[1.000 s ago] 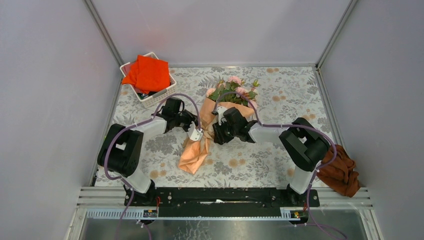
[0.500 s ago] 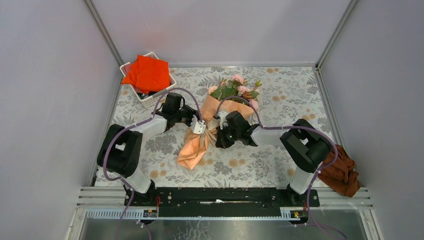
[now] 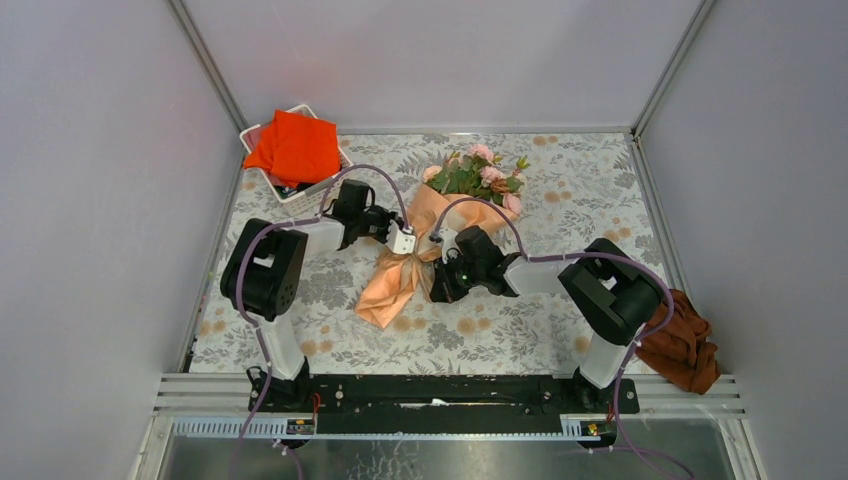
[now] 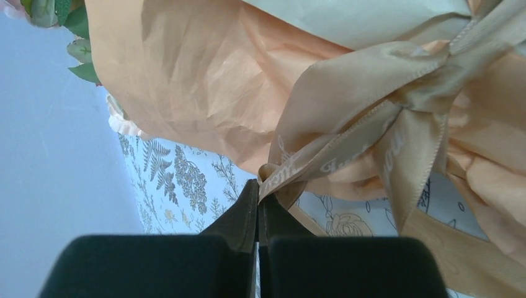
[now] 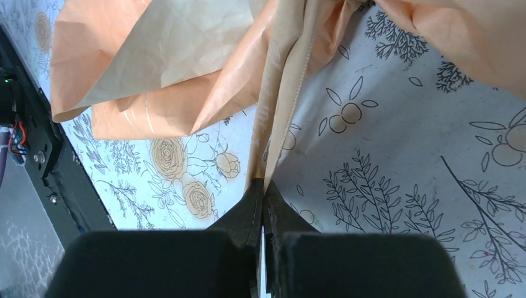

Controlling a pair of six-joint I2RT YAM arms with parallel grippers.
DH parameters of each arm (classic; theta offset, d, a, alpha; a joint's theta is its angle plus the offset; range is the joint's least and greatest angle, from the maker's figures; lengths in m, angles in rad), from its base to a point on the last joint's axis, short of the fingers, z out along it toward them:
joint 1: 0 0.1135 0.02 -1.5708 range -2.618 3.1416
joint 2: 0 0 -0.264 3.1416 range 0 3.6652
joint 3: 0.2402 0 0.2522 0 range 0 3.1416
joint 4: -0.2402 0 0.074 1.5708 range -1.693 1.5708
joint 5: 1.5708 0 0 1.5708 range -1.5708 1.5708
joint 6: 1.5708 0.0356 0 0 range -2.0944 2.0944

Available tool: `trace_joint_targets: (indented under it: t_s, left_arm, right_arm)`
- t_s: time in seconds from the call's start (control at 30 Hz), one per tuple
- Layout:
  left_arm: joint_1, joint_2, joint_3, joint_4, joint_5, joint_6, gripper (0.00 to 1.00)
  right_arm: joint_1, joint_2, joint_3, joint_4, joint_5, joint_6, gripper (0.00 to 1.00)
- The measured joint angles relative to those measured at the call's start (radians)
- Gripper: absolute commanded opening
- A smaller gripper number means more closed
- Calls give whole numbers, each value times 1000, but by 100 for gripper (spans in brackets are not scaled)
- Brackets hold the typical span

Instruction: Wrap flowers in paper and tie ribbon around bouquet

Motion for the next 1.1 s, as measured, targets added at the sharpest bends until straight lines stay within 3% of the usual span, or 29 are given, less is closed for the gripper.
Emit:
trace_joint_targets:
  t_s: [0.5, 0.53, 0.63, 0.73, 1.0, 1.07, 1.1]
  left_arm:
    - [6, 75, 24, 8, 17, -5, 0]
    - [6, 75, 26, 8, 19, -5, 0]
    - [5, 69, 20, 5, 18, -8, 0]
    - [-10, 8, -50, 5, -9, -27, 0]
    - [-162, -264, -267, -127, -74, -149, 0]
    - [-230, -320, -289, -147, -84, -230, 12]
    - [-268, -343, -295, -151, -81, -269, 26]
  right_arm:
    - [-16, 9, -35, 50, -86, 5, 0]
    - [-16, 9, -35, 50, -87, 5, 3]
    - [-21, 3, -34, 37, -89, 6, 42]
    - [-40, -41, -27, -44, -127, 0, 64]
    - [-204, -320, -23, -401, -115, -55, 73]
    - [-257, -423, -16, -468, -65, -48, 75]
    - [-275, -466, -12, -493, -35, -42, 76]
